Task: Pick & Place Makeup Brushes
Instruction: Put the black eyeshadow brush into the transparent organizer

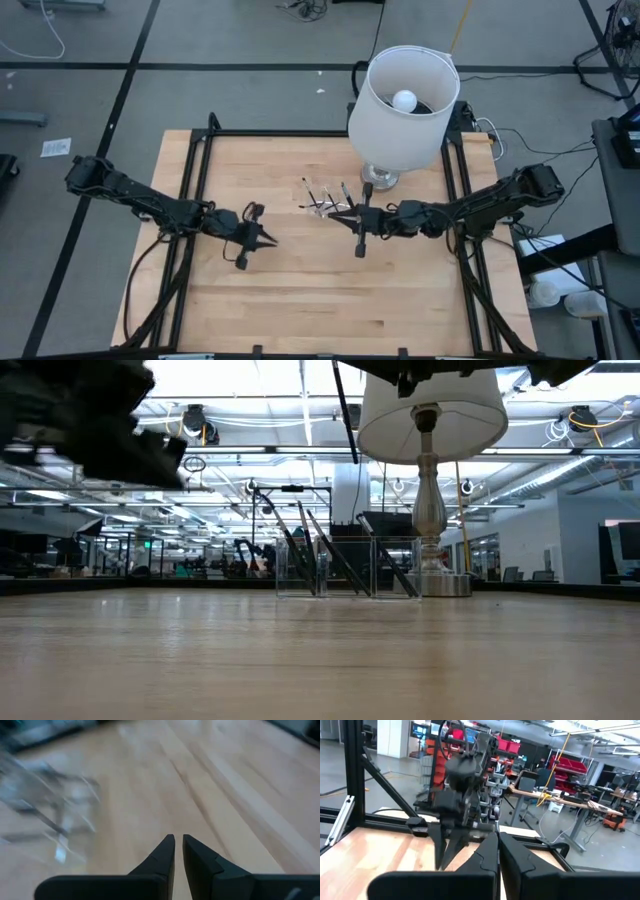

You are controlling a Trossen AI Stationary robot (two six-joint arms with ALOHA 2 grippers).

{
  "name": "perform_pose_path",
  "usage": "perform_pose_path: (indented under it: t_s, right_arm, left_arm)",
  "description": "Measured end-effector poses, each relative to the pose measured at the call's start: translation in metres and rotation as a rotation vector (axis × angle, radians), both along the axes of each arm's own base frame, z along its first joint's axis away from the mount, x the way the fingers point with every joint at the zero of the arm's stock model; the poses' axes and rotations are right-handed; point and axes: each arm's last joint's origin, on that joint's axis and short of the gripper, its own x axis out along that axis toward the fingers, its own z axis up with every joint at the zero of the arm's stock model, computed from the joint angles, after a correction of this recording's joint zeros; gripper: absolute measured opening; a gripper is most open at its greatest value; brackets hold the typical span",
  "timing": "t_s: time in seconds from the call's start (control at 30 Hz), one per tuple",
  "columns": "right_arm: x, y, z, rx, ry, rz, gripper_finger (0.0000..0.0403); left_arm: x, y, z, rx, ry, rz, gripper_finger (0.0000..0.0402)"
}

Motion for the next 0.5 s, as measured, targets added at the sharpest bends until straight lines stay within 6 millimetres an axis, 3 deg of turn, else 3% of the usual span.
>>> perform_pose_path:
  t_s: [0.23, 0.5]
  right_arm:
    - [0.001, -0.007, -0.003, 0.031, 0.027, -0.021, 0.0000]
    - [0.003, -0.017, 0.000, 0.022, -0.005, -0.054, 0.0000]
  left_arm:
    - [0.013, 0.015, 0.027, 0.077, -0.308, 0.168, 0.0047]
    - [0.010, 0.018, 0.018, -0.016, -0.199, 0.230, 0.0047]
